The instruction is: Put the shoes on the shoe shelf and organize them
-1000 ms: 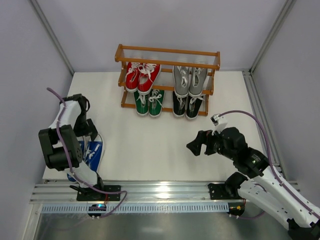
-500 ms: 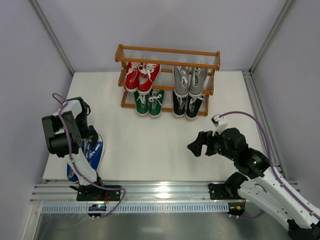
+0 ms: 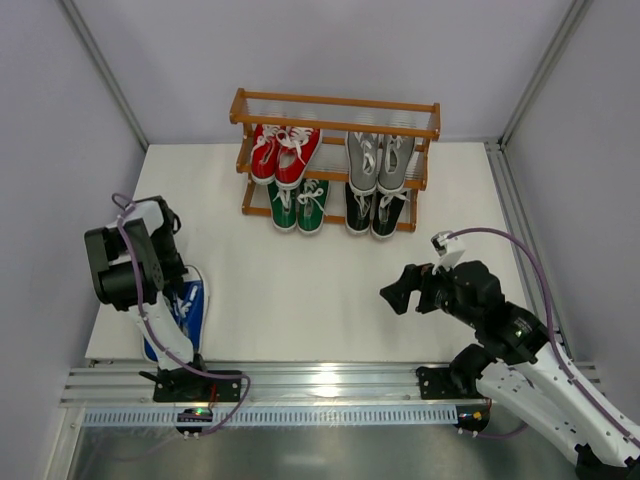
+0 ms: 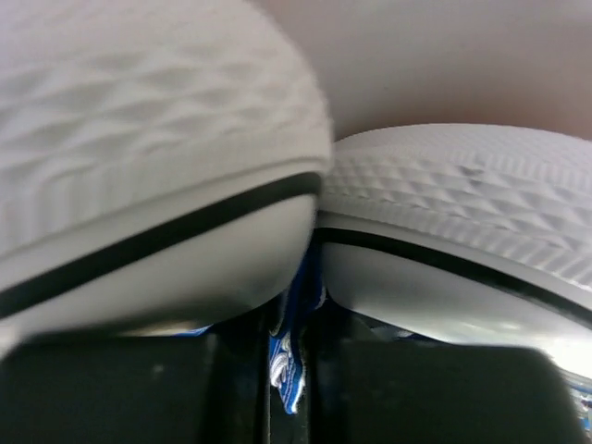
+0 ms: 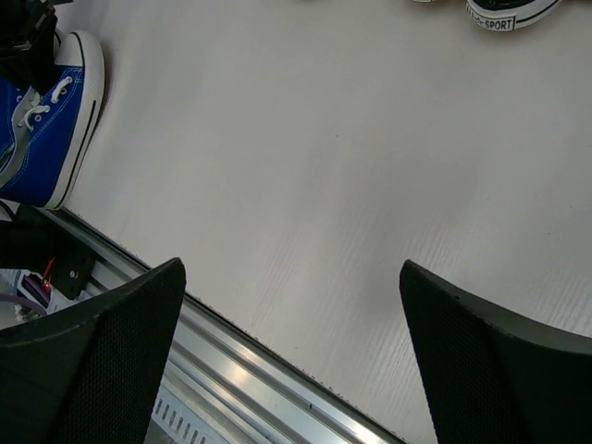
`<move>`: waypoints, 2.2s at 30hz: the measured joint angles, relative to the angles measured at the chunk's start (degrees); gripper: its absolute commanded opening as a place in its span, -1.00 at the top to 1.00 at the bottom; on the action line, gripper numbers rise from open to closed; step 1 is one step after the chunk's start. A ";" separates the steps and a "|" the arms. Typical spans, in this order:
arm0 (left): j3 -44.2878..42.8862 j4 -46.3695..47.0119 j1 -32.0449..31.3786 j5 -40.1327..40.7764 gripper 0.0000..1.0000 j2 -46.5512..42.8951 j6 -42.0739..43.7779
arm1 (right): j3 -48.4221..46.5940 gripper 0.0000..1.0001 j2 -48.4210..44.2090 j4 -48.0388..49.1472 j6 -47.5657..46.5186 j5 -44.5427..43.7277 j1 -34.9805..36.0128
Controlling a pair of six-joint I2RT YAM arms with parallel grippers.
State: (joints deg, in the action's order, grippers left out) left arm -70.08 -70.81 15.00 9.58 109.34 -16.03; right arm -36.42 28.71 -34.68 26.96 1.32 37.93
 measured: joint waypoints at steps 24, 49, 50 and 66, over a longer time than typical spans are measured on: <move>-2.29 14.78 -35.93 -27.76 1.00 -4.15 -14.14 | -2.93 -0.94 -0.98 -4.11 0.02 -10.97 0.00; 5.46 41.77 -58.47 -20.00 -0.99 -24.94 -37.11 | -4.87 -0.94 5.70 -6.19 2.34 -16.85 0.00; 5.09 41.48 -58.58 -19.08 -0.99 -25.44 -36.17 | -5.16 -0.94 5.97 -6.21 2.34 -16.98 0.00; 9.46 32.85 -75.67 3.69 -0.99 -24.70 -19.71 | -4.15 -0.94 7.34 -4.02 2.23 -19.23 0.00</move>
State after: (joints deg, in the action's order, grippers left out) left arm -60.62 -37.95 -60.66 13.28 84.64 -35.75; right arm -40.58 36.05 -38.70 29.19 -17.91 37.93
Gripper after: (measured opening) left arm 0.995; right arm 0.970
